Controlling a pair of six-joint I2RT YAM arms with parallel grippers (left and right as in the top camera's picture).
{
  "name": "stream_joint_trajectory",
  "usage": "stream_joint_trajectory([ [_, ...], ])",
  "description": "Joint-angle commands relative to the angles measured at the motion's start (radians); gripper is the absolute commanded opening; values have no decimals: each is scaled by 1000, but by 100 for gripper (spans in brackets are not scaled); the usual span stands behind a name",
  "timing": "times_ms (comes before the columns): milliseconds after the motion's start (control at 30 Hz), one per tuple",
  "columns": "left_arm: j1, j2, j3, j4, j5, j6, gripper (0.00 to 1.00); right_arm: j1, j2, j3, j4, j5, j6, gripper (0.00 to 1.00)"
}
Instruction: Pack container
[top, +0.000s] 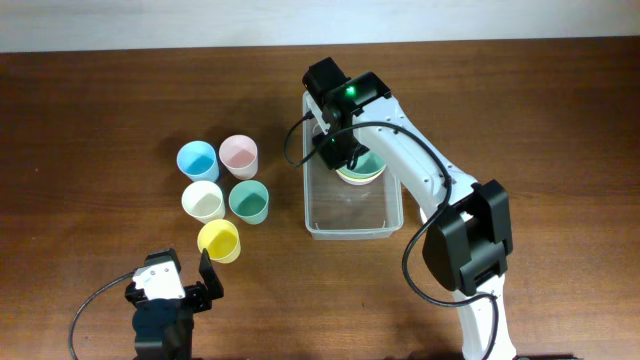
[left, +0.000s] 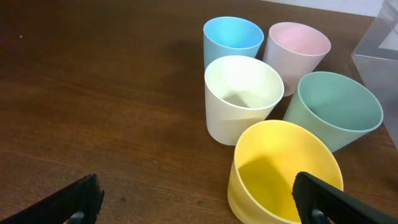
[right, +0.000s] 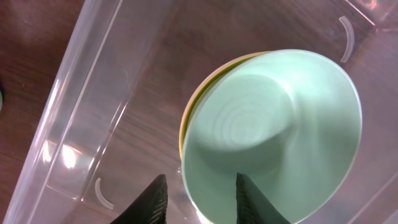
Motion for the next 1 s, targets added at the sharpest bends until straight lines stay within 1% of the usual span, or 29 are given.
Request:
stream_joint_trajectory([
  [0,2,-8,-5,2,7,16,99,5,4,-4,-5,19,8,27],
  [33,2,-8,-5,2,7,16,99,5,4,-4,-5,17,8,15],
  [67,2,-8,-5,2,7,16,100,5,4,-4,-5,15,8,8],
  [100,2,-8,-5,2,7,16,99,5,4,-4,-5,14,8,4],
  [300,2,-8,-5,2,7,16,100,5,12,-4,20,-46,8,4],
  [433,2,-8,-5,2,7,16,99,5,34,-6,38,-61,8,4],
  [567,2,-8,-5,2,7,16,99,5,68,-12,35,-117,8,4],
  [767,2,-8,-5,2,7,16,100,4,78,-32,51,-110,-12,4],
  [967,2,-8,-5,2,7,16,99,4,58,37,-7,-44,-15,4],
])
